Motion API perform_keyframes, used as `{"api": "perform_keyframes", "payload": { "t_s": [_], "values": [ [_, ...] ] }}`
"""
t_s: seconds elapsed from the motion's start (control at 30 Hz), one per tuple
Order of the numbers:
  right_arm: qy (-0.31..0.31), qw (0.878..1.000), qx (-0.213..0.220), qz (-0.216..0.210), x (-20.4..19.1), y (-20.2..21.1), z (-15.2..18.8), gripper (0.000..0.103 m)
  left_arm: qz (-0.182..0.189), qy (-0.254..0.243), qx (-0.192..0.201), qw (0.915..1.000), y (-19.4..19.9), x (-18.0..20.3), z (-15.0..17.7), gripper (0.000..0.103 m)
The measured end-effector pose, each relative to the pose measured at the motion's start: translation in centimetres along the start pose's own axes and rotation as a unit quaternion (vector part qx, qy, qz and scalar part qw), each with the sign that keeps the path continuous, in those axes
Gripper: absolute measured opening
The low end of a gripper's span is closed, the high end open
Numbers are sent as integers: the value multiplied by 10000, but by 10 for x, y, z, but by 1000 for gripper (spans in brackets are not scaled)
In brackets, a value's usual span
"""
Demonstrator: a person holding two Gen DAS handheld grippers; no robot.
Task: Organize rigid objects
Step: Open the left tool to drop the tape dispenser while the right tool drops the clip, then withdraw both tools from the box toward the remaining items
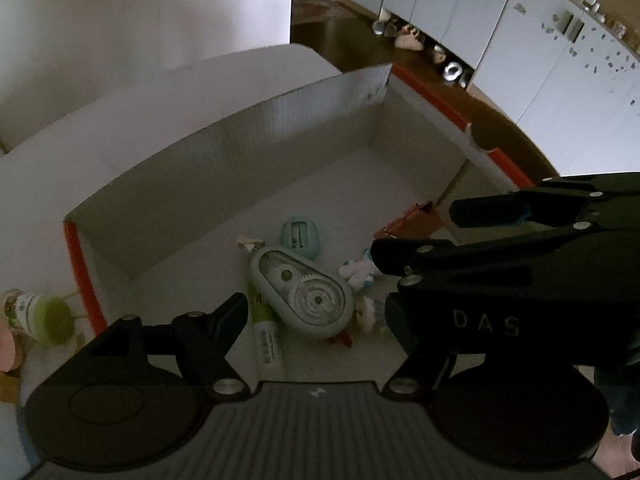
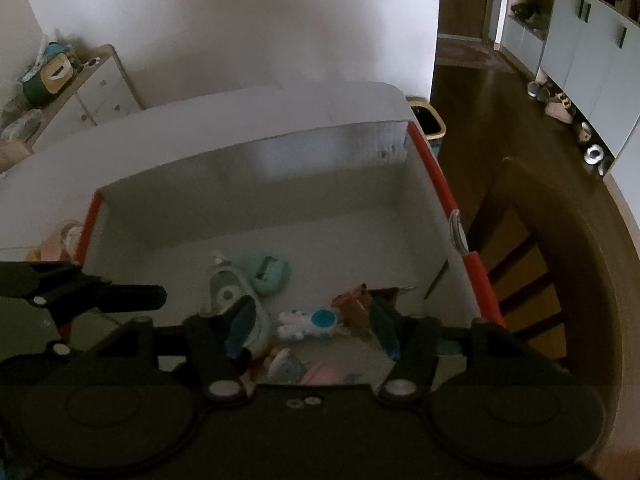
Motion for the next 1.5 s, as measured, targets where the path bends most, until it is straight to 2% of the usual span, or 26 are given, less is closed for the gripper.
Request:
{"api": "perform_keyframes", "payload": {
  "t_s": [0.27, 0.37, 0.63, 0.93, 1.03, 1.2, 1.37, 1.5],
  "values": [
    [-69, 9997, 233, -3, -9, 27, 2, 64, 137, -48, 343, 9993, 35, 1, 11, 75],
    [-63, 9994, 332, -8, -16, 40, 5, 69, 199, -32, 456, 9988, 49, -2, 16, 75],
    [-126, 9982, 580, 16, -34, 70, 14, 73, 463, -34, 667, 9967, 81, -13, 31, 75],
    [-439, 9943, 964, -101, -56, 107, 30, 86, 541, -157, 979, 9936, 119, -35, 56, 77],
    [-518, 9927, 1088, -100, -67, 116, 38, 91, 512, -230, 1122, 9921, 133, -43, 64, 81],
    [-630, 9893, 1306, -156, -86, 128, 49, 102, 506, -167, 1290, 9902, 150, -64, 77, 81],
    [-642, 9874, 1419, -287, -112, 133, 62, 103, 301, -155, 1533, 9876, 167, -90, 91, 81],
    [-580, 9861, 1476, -500, -139, 135, 71, 102, 46, -86, 2024, 9793, 188, -115, 106, 81]
  ]
}}
Point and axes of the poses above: each gripper's, at about its wrist camera, not at the fingertips, and y roughly against the way its jaws point, x to its right, z to its underside, the point moved 5 cm from there along -y, roughly the way its jaws point, and after that the axes turned 3 degrees about z, right-handed, at the moved point
